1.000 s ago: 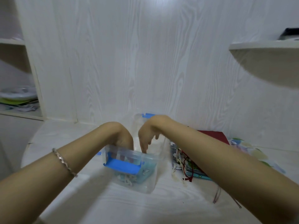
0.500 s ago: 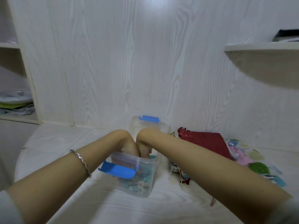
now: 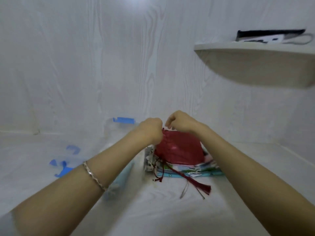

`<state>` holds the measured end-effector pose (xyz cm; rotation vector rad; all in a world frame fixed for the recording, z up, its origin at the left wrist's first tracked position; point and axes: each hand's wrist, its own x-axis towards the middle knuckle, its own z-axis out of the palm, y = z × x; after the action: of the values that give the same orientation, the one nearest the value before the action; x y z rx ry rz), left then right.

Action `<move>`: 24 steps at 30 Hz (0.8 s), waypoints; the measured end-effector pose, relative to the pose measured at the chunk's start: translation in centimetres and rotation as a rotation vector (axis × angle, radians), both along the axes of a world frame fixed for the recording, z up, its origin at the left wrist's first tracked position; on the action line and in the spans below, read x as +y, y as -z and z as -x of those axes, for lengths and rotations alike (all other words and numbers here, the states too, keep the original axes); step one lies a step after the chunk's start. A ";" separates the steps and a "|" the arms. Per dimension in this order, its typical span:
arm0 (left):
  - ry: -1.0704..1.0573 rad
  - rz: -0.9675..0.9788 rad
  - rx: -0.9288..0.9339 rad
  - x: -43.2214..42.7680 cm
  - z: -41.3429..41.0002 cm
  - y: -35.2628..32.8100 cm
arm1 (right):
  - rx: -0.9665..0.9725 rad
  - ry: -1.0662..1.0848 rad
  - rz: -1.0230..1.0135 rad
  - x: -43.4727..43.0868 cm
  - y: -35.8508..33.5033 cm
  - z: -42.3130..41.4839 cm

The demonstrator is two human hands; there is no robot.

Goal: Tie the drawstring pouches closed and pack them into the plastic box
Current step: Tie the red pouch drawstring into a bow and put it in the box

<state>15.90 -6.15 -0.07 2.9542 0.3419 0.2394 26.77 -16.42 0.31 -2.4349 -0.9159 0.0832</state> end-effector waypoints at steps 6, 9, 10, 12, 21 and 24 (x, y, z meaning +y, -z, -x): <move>-0.042 -0.141 0.102 -2.9 -2.7 8.2 | 0.098 0.015 -0.106 -5.5 8.6 1.3; -0.086 -0.229 0.002 -3.1 -3.0 9.9 | 0.142 0.039 -0.224 -6.5 10.3 2.4; -0.088 -0.268 -0.049 -3.1 -3.0 10.0 | 0.148 0.047 -0.260 -6.6 10.7 2.6; -0.068 -0.286 -0.137 -2.9 -3.2 10.0 | 0.156 0.042 -0.298 -6.5 11.5 3.0; 0.130 0.299 -0.347 -2.2 -2.4 10.1 | 0.093 0.085 -0.451 -5.1 13.1 5.8; 0.199 0.302 -0.395 -2.9 0.1 10.3 | 0.330 0.063 -0.637 -7.7 11.7 6.8</move>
<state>15.75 -9.05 -10.41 2.5428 0.0257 0.6658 20.00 -24.11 -11.44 -1.7871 -0.5975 0.1403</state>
